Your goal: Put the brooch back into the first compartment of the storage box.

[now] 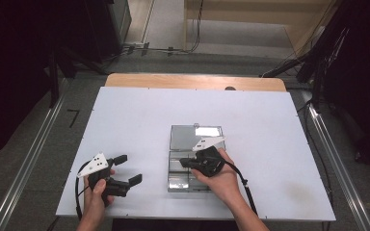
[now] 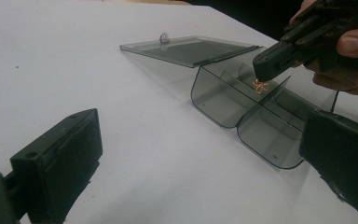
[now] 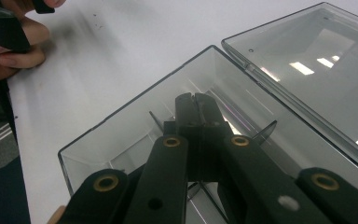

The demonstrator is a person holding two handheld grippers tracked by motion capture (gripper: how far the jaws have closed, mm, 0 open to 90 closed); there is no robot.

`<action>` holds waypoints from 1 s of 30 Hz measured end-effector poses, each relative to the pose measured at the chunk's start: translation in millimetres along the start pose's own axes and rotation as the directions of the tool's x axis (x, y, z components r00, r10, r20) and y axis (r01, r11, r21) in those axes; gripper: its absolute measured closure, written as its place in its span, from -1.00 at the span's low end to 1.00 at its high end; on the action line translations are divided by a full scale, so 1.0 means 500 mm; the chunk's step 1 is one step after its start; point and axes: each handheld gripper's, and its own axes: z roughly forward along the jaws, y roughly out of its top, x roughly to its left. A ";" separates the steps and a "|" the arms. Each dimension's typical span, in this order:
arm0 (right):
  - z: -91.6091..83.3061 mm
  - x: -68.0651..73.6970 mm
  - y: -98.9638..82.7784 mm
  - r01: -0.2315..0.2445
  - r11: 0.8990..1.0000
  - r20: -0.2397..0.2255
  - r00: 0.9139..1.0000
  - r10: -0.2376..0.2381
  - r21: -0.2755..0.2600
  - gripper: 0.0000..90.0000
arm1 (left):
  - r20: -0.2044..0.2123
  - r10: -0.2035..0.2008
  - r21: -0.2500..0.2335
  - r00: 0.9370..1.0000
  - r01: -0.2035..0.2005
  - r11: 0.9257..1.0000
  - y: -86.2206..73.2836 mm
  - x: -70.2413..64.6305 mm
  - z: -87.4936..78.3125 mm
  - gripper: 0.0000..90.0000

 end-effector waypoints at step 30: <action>0.033 -0.011 0.010 -0.022 0.995 0.055 0.998 0.016 0.097 0.95 | -0.004 0.000 0.002 1.000 0.000 1.000 0.000 -0.001 0.002 -1.00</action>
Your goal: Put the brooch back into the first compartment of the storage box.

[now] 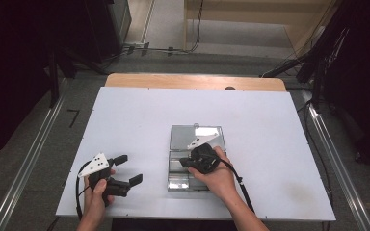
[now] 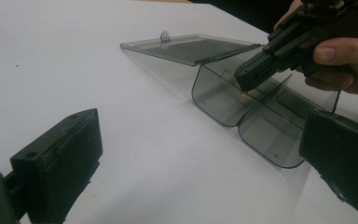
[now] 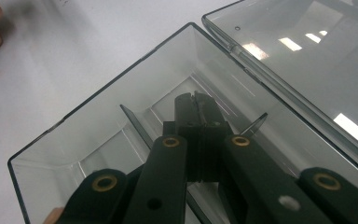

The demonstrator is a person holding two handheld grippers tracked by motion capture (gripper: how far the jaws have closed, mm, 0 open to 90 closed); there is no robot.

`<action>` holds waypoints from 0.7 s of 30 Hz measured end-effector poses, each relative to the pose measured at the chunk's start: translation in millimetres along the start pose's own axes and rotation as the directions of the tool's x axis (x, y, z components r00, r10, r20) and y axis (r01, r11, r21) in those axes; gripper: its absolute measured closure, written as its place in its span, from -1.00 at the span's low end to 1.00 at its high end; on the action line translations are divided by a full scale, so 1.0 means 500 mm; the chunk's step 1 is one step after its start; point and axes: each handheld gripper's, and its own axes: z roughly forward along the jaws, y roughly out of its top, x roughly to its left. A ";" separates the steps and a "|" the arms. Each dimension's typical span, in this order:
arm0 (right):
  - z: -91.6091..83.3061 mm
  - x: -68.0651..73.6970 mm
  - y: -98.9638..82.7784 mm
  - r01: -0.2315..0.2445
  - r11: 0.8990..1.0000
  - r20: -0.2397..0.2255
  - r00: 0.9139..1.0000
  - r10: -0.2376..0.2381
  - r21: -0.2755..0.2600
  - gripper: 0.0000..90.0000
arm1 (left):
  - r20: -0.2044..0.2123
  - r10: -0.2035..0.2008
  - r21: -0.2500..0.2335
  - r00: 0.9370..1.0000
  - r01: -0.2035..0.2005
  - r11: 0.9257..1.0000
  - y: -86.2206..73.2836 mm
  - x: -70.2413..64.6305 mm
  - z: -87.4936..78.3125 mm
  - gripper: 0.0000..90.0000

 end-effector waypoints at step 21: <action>-0.061 -0.005 -0.012 -0.031 0.987 -0.153 0.988 0.006 -0.157 -0.33 | 0.014 -0.011 -0.001 1.000 0.011 1.000 0.000 0.003 -0.003 -1.00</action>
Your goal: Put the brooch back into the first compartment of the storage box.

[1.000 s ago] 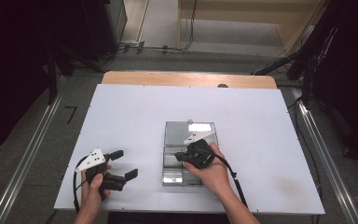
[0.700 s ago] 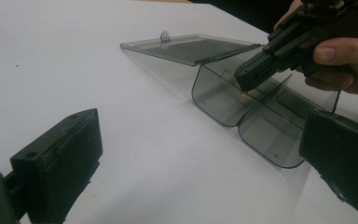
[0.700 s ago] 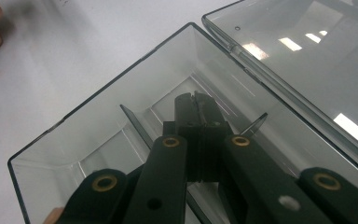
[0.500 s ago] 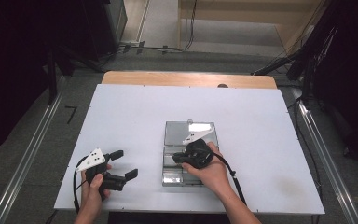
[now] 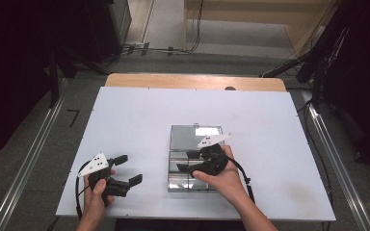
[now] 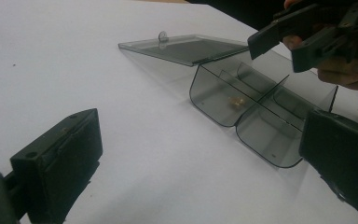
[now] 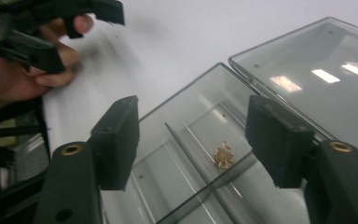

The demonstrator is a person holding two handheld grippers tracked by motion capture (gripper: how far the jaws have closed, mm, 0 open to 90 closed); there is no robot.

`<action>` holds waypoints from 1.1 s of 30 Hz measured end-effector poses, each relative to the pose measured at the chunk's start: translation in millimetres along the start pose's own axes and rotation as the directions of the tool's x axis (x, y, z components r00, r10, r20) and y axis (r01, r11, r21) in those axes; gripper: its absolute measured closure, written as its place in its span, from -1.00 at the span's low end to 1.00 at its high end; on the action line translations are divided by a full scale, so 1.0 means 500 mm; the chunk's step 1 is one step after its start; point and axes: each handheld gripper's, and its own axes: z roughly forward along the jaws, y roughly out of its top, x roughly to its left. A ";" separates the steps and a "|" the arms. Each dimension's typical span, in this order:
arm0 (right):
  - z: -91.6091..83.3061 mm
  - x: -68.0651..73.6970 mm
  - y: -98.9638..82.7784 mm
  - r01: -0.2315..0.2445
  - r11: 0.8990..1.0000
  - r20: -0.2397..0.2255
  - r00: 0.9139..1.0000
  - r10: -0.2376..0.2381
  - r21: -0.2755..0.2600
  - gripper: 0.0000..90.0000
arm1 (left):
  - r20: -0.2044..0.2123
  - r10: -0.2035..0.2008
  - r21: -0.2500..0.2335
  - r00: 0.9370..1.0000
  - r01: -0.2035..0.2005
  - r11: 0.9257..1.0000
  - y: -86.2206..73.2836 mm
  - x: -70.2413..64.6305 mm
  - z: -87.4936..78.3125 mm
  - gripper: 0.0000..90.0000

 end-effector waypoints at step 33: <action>-0.088 -0.024 0.017 0.034 0.996 -0.039 0.999 -0.038 -0.088 -1.00 | -0.032 0.025 0.018 0.999 -0.025 1.000 0.000 -0.007 0.004 -1.00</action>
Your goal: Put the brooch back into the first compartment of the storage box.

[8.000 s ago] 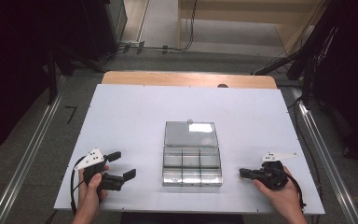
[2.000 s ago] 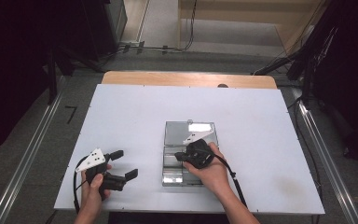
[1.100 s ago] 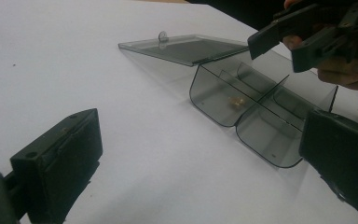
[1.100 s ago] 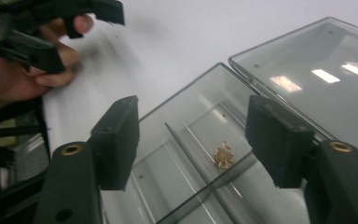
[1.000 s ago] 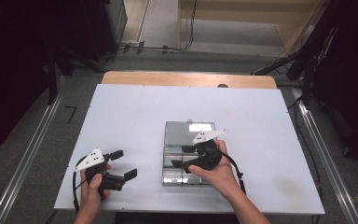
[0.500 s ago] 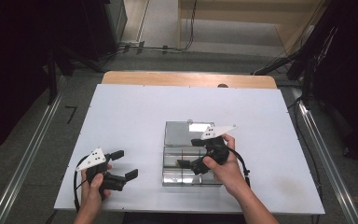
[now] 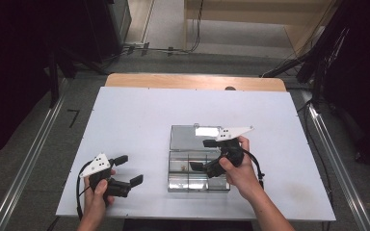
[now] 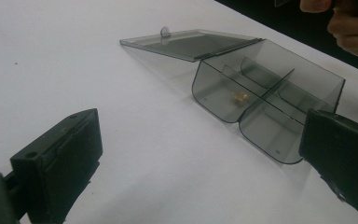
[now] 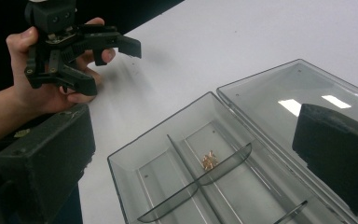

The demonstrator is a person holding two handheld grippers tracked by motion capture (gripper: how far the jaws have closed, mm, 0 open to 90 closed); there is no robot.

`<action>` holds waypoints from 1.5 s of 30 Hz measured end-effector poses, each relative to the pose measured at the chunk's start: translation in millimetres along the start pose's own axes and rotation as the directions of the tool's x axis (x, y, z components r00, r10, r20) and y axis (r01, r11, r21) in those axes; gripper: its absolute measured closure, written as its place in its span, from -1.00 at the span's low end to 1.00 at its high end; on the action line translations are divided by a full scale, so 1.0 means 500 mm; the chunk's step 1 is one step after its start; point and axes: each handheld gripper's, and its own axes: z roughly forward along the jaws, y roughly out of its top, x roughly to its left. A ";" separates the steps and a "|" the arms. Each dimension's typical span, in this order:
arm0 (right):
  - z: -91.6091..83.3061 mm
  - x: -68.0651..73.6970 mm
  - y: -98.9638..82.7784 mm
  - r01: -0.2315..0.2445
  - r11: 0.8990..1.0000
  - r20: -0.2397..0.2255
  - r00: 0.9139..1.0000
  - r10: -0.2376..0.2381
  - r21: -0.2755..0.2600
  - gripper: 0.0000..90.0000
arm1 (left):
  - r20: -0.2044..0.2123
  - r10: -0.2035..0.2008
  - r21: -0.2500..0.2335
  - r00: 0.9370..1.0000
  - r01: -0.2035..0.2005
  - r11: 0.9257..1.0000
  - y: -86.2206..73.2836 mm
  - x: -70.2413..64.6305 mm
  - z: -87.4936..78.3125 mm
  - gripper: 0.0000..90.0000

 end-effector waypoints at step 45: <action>-0.094 -0.109 -0.030 -0.121 0.989 0.106 0.986 0.129 -0.081 -1.00 | -0.021 -0.001 0.016 1.000 0.001 1.000 0.008 0.002 0.013 -1.00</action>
